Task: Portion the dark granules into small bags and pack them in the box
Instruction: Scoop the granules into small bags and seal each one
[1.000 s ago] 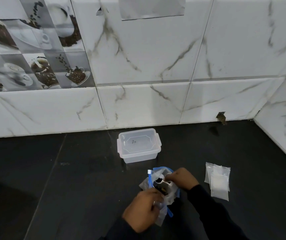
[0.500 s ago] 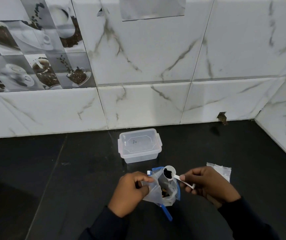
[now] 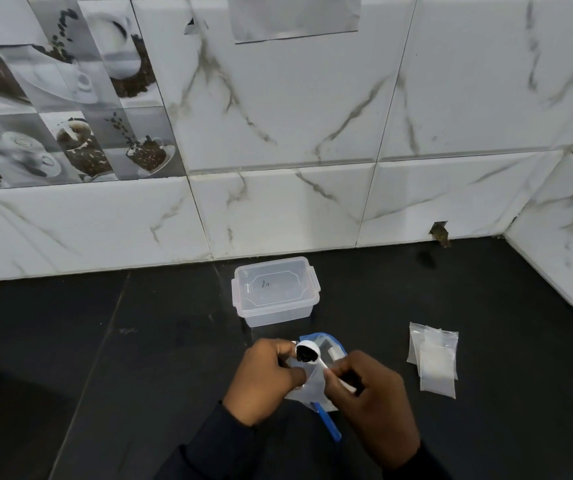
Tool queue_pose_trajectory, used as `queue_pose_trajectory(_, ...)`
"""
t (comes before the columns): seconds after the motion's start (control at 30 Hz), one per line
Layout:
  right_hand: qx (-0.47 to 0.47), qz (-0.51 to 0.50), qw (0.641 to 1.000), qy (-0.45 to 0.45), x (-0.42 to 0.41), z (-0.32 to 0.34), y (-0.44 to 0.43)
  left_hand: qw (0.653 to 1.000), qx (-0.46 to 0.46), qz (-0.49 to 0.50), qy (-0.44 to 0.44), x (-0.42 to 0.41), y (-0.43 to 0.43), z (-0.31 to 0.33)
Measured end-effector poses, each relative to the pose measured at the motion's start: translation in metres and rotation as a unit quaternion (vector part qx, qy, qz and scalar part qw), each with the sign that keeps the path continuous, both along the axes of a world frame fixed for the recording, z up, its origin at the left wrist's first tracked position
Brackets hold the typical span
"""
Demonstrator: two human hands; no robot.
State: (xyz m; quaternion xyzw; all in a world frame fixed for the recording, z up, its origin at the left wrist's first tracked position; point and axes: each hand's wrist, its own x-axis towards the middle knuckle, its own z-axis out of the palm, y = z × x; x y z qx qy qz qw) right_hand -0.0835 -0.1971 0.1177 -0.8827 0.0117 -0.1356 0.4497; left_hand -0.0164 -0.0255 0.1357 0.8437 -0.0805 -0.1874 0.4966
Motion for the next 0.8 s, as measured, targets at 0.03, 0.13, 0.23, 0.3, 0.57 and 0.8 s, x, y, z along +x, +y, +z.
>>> queue_pose_trajectory(0.03,-0.047,0.012,0.998,-0.043,-0.001,-0.009,0.001,1.000,0.004,0.005,0.008,0.000,0.000,0.000)
queue_pose_trajectory(0.13,-0.176,0.054,0.971,-0.154,-0.003,-0.027,0.005,1.000,0.004,0.018,0.018,0.000,0.000,-0.003)
queue_pose_trajectory(0.23,-0.247,0.074,0.944,-0.208,-0.003,-0.043,0.005,0.999,0.012,0.016,0.028,0.000,-0.001,-0.005)
queue_pose_trajectory(0.3,-0.261,0.083,0.940,-0.203,-0.002,-0.053,0.003,0.999,0.019,0.015,0.030,0.001,-0.001,-0.007)
queue_pose_trajectory(0.57,-0.128,0.043,0.985,-0.109,-0.002,-0.043,0.013,1.000,0.022,0.010,0.015,0.002,0.000,-0.008)
queue_pose_trajectory(0.8,-0.039,-0.014,0.997,-0.062,0.007,-0.021,0.013,0.999,0.031,0.003,-0.013,0.001,0.002,-0.009)
